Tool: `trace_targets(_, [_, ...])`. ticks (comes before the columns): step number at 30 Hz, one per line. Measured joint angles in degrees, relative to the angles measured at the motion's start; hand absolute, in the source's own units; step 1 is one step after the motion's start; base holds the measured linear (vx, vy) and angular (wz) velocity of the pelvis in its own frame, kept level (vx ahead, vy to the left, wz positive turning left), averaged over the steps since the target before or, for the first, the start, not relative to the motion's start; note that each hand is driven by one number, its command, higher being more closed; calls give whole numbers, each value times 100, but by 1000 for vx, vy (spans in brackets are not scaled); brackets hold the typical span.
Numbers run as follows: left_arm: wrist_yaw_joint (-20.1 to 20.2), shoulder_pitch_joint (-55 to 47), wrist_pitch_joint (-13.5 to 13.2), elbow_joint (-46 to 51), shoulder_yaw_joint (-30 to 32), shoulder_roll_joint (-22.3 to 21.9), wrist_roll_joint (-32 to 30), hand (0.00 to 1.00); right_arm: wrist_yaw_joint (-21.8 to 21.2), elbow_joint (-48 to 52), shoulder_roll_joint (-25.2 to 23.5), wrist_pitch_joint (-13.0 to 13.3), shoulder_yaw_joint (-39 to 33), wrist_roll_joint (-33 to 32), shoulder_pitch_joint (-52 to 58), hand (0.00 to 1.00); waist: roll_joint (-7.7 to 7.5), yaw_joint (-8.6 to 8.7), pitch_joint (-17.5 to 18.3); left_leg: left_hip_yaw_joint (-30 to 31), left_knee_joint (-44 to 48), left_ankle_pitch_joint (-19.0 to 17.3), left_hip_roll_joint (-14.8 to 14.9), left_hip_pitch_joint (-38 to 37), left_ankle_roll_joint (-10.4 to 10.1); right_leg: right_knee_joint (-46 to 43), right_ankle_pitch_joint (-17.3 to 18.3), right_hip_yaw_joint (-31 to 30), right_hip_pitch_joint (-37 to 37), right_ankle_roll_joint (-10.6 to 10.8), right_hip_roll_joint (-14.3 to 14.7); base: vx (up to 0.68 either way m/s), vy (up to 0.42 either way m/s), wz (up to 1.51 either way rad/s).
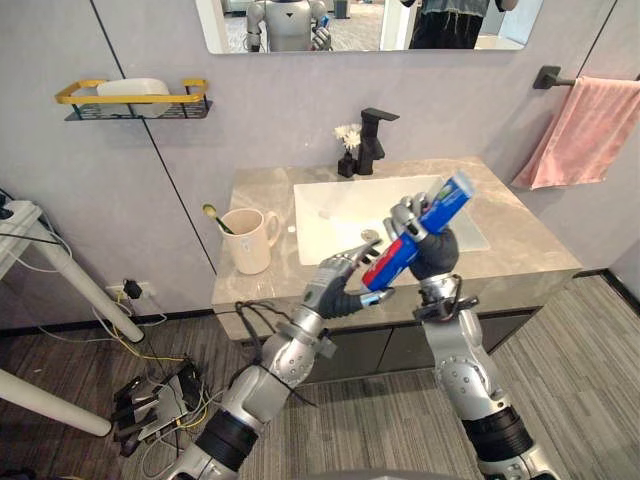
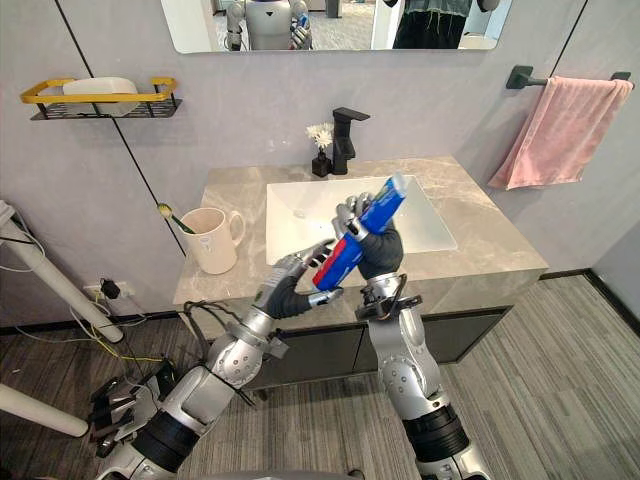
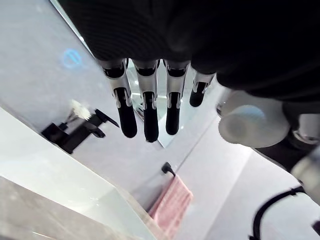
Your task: Organize washtable
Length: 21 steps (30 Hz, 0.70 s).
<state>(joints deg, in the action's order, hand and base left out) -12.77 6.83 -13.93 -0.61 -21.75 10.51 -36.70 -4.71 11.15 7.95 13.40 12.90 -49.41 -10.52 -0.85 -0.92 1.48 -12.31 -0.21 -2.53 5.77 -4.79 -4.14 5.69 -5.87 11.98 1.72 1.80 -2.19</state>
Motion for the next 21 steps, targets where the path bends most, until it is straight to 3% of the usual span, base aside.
trace_targets(5, [-193,-486,227,1022,1396,-37,504,0,109,1,-8,209,-685,311,-304,100,9,-49,-6,65,-29,2,-6,1,0,0,27,68,22,18,-9,-1,3,8])
trace_targets(12, [-519,-950,203,2600,2290,-276,918,0,259,-162,414,316,-1084,555,-1048,100,50,-207,-35,201,-192,56,-95,-14,65,0,70,215,87,76,-100,11,28,11])
trace_targets(21, [-869,-1860,184,3346,3367,-656,1020,0,382,-1204,1237,417,-1282,499,-2495,100,-125,-656,-158,543,-404,172,-198,-18,135,-2,147,547,180,185,-218,14,22,22])
